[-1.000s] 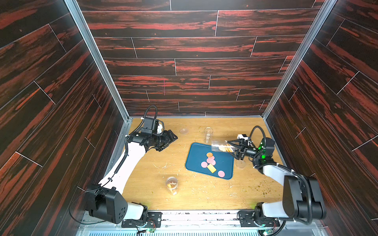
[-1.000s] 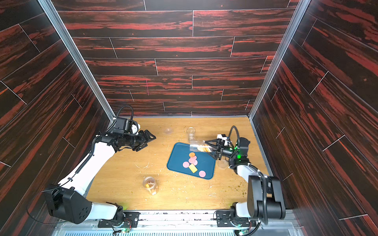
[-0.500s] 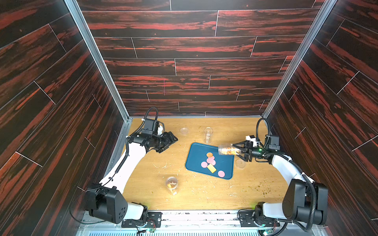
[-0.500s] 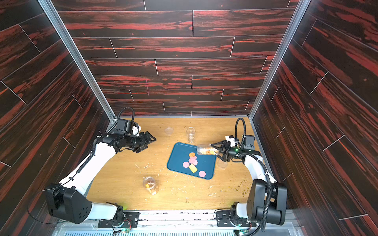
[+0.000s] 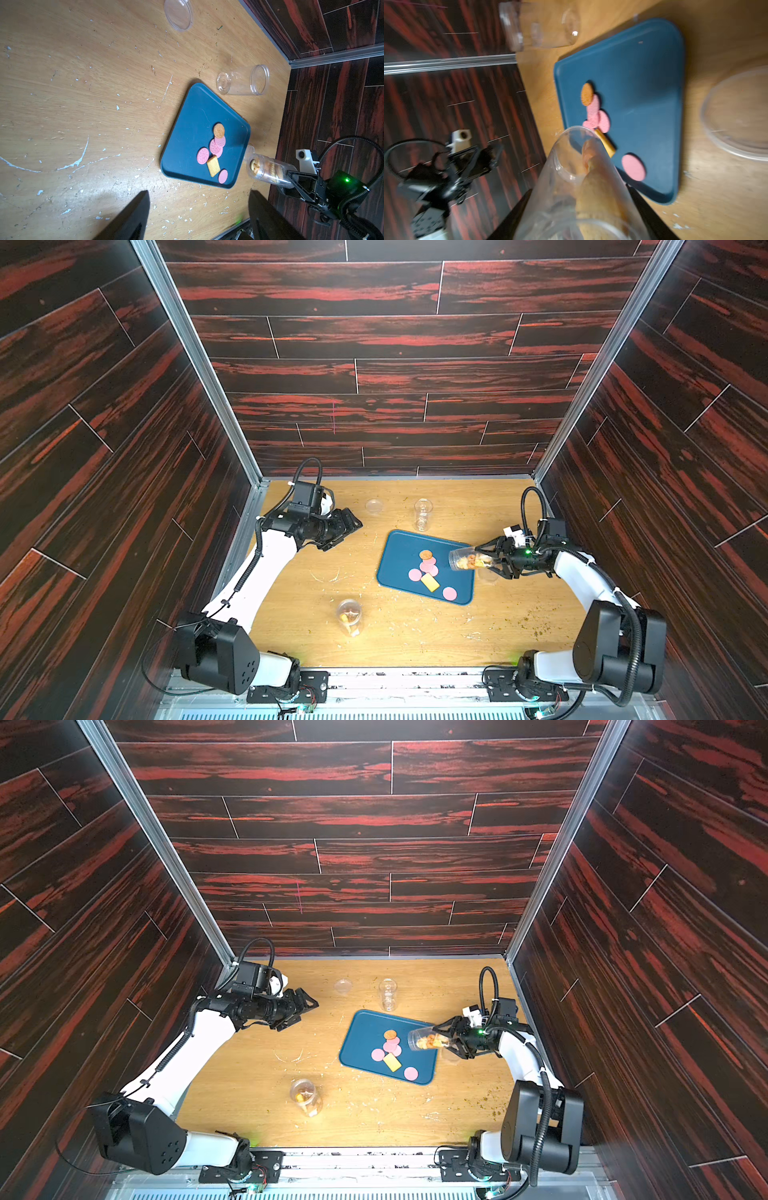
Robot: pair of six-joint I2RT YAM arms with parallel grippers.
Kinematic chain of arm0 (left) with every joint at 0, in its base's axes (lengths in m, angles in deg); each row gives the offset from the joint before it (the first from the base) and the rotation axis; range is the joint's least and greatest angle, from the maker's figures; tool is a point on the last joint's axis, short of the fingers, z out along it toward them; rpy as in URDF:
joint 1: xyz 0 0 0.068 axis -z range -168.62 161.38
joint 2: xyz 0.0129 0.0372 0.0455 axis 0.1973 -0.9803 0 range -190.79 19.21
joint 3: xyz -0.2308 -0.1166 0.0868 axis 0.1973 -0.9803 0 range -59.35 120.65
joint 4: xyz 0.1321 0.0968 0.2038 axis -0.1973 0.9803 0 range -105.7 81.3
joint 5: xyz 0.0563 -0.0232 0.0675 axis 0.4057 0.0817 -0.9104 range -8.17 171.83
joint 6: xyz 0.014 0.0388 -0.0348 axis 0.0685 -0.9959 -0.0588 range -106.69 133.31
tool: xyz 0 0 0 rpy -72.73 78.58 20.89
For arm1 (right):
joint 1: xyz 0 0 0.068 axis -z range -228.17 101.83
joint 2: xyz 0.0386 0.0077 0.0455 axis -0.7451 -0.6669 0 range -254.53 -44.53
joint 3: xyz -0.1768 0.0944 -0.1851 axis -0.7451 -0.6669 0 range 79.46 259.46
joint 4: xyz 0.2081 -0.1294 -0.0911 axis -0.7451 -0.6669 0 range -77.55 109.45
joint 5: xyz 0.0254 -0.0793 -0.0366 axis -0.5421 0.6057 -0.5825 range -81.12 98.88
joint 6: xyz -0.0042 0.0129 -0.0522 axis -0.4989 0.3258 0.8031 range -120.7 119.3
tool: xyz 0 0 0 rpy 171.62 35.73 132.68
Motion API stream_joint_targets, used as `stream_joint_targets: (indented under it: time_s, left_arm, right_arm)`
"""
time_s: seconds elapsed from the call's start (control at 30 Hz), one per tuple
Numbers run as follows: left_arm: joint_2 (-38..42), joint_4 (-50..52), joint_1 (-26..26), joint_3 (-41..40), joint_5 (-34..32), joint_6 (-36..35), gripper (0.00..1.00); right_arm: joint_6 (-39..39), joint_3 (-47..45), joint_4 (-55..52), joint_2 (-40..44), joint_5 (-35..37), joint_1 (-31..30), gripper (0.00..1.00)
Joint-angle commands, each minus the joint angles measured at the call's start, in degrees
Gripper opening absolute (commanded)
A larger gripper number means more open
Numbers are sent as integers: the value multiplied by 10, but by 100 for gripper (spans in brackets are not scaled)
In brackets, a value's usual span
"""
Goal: Pour the cookies out of the jar
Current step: Pour the cookies in the jar onto the tray.
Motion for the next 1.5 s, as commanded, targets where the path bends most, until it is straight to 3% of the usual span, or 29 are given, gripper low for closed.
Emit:
stream_joint_targets:
  time_s: [0.0,0.13,0.5,0.97,1.1,1.27,1.47]
  left_arm:
    - [-4,20,0,0,3,-17,78]
    - [-5,28,-1,1,2,-24,78]
    - [-3,32,-3,-5,3,-32,78]
    - [4,20,-4,-20,1,-22,78]
    - [-2,9,-4,-19,5,-16,78]
    - [-10,17,-4,-10,12,-16,78]
    - [-4,27,-4,-13,7,-21,78]
  right_arm:
    - [30,25,-30,-19,46,0,50]
    - [37,43,-44,-20,94,-12,50]
    - [72,146,-131,-48,257,-133,51]
    - [85,241,-206,-46,282,-165,51]
    - [99,261,-226,-61,345,-226,51]
    - [112,305,-243,-80,483,-322,51]
    - [111,295,-225,-99,467,-326,51]
